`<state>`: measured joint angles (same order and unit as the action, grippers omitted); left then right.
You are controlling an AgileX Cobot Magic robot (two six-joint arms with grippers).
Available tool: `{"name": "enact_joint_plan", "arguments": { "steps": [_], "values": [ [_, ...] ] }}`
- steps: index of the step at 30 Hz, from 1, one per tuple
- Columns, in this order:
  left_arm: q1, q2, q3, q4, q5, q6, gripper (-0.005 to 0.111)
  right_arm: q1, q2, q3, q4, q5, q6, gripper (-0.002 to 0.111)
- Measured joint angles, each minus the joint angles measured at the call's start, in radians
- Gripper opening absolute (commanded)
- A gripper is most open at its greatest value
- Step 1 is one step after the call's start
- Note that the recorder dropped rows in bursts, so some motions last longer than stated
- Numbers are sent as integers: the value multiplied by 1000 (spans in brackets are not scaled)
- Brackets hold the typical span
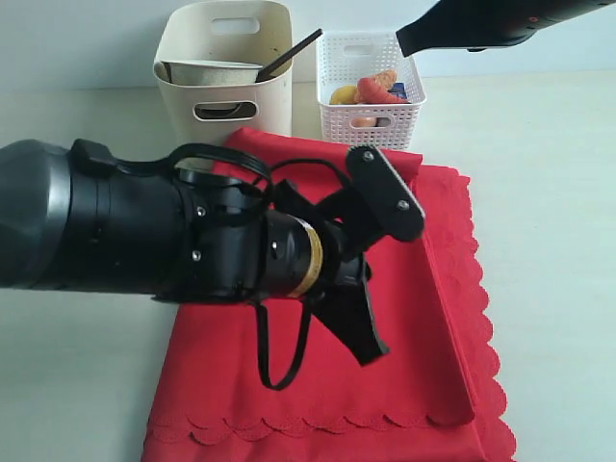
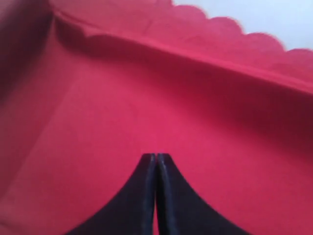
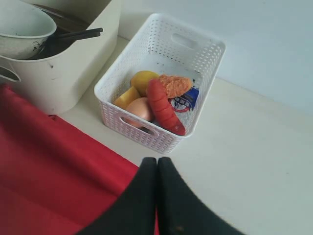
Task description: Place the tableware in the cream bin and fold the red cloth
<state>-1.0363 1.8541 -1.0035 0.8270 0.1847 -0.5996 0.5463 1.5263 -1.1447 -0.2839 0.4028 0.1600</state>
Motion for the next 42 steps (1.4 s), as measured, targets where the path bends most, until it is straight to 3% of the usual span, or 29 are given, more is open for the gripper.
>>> {"name": "enact_joint_plan", "arguments": {
  "steps": [3, 6, 8, 13, 16, 25, 32, 36, 42],
  "values": [
    [66, 59, 30, -6, -25, -10, 3, 0, 0, 0, 0, 0, 0, 0],
    [66, 119, 67, -17, -97, -22, 3, 0, 0, 0, 0, 0, 0, 0],
    [31, 122, 70, -41, -130, -39, 3, 0, 0, 0, 0, 0, 0, 0],
    [-197, 124, 55, -41, -107, -45, 3, 0, 0, 0, 0, 0, 17, 0],
    [-249, 124, 43, -25, -45, -46, 3, 0, 0, 0, 0, 0, 19, 0],
    [-133, 131, -13, 47, 69, -48, 3, 0, 0, 0, 56, 0, 21, 0],
    [-125, -34, -11, 55, 275, -50, 3, 0, 0, 0, 65, 0, 21, 0],
    [-93, -183, 60, 114, 316, -100, 3, 0, 0, 0, 67, 7, 21, 0],
    [-10, -418, 285, 204, 312, -282, 3, 0, 0, 0, 127, 78, 19, 0]
  ]
}}
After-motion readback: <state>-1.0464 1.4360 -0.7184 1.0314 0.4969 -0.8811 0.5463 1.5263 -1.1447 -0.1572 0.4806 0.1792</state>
